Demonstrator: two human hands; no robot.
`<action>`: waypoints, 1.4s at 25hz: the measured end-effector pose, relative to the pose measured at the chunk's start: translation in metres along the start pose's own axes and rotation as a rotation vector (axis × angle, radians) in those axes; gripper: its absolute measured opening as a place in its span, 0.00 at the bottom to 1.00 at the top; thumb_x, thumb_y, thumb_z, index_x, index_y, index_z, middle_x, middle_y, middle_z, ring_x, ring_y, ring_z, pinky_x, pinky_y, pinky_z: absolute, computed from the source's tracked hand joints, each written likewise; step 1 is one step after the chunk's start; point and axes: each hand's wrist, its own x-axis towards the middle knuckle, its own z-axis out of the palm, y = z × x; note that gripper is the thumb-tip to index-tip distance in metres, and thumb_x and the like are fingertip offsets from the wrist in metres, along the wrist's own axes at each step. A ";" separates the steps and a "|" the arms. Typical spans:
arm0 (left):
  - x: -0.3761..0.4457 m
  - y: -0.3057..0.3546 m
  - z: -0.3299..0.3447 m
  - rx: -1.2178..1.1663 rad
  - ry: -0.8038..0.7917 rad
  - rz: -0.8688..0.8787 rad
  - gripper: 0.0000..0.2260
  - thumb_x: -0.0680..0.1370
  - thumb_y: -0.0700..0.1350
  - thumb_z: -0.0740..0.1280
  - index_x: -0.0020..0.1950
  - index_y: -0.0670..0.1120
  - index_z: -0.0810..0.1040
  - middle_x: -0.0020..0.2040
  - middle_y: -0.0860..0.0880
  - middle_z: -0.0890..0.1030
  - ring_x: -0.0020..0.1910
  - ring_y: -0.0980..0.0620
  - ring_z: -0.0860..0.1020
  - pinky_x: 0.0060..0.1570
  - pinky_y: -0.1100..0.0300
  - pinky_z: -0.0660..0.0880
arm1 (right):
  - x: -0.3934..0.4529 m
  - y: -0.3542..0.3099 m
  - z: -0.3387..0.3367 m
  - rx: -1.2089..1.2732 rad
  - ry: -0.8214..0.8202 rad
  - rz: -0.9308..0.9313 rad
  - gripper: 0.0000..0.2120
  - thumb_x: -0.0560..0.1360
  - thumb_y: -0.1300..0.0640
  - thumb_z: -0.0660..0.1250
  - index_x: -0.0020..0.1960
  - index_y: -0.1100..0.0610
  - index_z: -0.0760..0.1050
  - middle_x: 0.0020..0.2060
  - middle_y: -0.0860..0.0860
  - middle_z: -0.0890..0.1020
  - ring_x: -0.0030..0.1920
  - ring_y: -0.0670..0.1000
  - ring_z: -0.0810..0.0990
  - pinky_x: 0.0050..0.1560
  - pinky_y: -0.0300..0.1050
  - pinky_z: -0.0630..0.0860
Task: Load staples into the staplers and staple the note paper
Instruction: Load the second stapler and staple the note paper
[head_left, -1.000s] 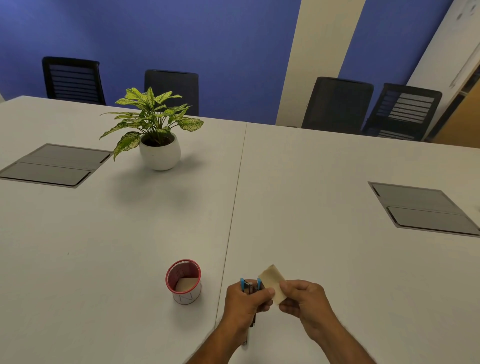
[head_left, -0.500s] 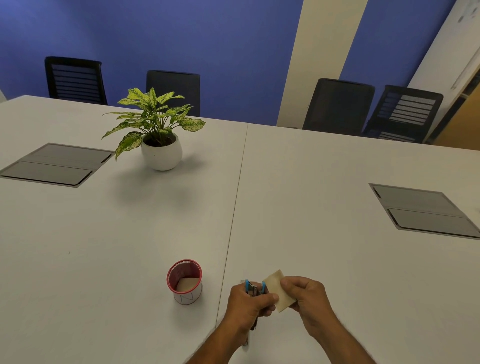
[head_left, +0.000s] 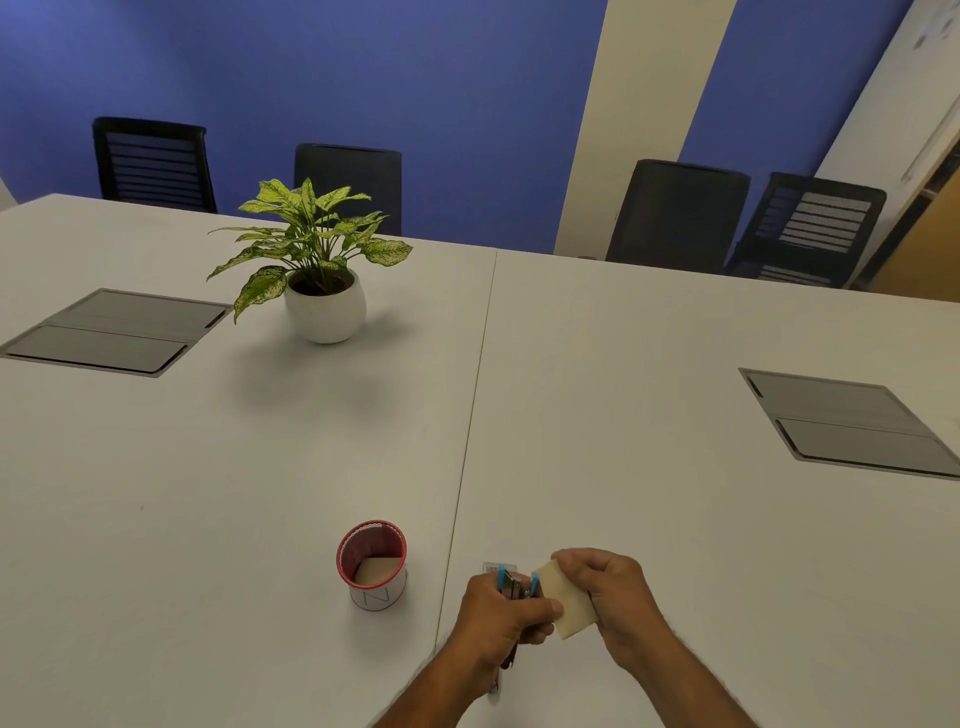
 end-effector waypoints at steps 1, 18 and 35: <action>0.000 0.000 0.000 0.001 -0.002 0.000 0.18 0.67 0.44 0.81 0.52 0.42 0.81 0.41 0.44 0.86 0.33 0.51 0.85 0.38 0.63 0.81 | 0.000 0.000 0.001 0.011 0.020 0.009 0.06 0.75 0.61 0.71 0.41 0.59 0.87 0.45 0.57 0.87 0.44 0.56 0.84 0.38 0.48 0.81; -0.005 -0.001 -0.003 0.639 0.390 0.424 0.10 0.78 0.49 0.68 0.37 0.50 0.74 0.26 0.57 0.72 0.24 0.56 0.70 0.31 0.72 0.70 | -0.036 0.001 0.053 -0.421 0.157 -0.022 0.21 0.58 0.38 0.80 0.39 0.52 0.81 0.35 0.48 0.82 0.37 0.45 0.80 0.38 0.39 0.76; 0.003 -0.009 -0.008 0.361 0.310 0.287 0.06 0.77 0.49 0.70 0.52 0.49 0.82 0.47 0.53 0.84 0.44 0.53 0.81 0.40 0.68 0.78 | -0.027 -0.023 0.029 0.494 -0.047 -0.013 0.15 0.71 0.52 0.68 0.50 0.62 0.79 0.40 0.62 0.84 0.39 0.60 0.83 0.39 0.51 0.80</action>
